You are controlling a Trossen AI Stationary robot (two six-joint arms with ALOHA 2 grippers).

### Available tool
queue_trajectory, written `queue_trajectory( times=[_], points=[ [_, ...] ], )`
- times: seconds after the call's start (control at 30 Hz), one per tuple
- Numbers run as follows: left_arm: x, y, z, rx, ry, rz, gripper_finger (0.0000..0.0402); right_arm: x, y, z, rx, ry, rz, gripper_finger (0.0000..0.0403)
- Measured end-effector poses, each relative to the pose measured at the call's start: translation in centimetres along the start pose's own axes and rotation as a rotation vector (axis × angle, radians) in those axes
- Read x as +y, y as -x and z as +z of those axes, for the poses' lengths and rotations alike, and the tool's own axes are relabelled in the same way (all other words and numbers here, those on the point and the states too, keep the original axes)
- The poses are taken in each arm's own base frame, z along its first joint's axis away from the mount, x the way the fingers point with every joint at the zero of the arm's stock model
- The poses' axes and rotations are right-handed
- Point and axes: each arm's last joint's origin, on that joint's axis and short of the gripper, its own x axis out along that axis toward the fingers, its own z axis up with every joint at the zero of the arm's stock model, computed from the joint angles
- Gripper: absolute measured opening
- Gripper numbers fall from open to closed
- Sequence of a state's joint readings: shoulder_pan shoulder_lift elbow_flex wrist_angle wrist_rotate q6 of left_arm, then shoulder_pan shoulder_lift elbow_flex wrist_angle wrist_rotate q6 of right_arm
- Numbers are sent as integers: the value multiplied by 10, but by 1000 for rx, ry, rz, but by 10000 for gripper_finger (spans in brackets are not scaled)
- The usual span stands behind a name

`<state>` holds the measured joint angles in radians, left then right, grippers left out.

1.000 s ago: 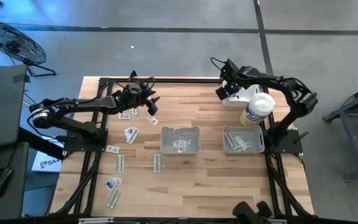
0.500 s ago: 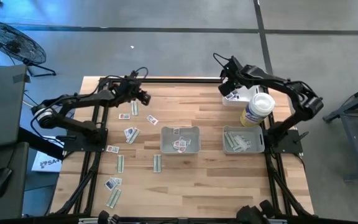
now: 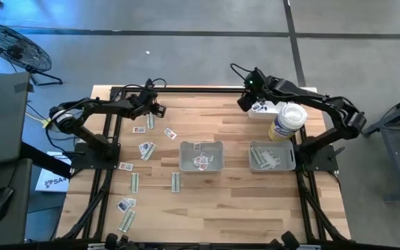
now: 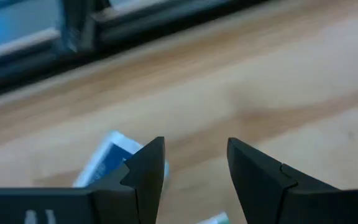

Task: Pick & Place First Aid Supplies
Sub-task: Put the blue pad into the white bin

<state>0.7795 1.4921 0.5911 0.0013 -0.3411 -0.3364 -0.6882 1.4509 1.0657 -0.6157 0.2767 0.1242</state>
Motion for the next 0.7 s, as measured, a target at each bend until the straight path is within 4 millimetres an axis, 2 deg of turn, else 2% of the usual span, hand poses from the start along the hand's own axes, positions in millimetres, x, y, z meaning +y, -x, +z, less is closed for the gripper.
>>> queue_trajectory(
  times=[0.3,0.7],
  points=[
    [2,0,-1,-6,52,61,170,5,1,0,-6,6,12,124],
    [1,-14,-10,30,70,119,170,5,1,0,-9,5,12,124]
  ],
)
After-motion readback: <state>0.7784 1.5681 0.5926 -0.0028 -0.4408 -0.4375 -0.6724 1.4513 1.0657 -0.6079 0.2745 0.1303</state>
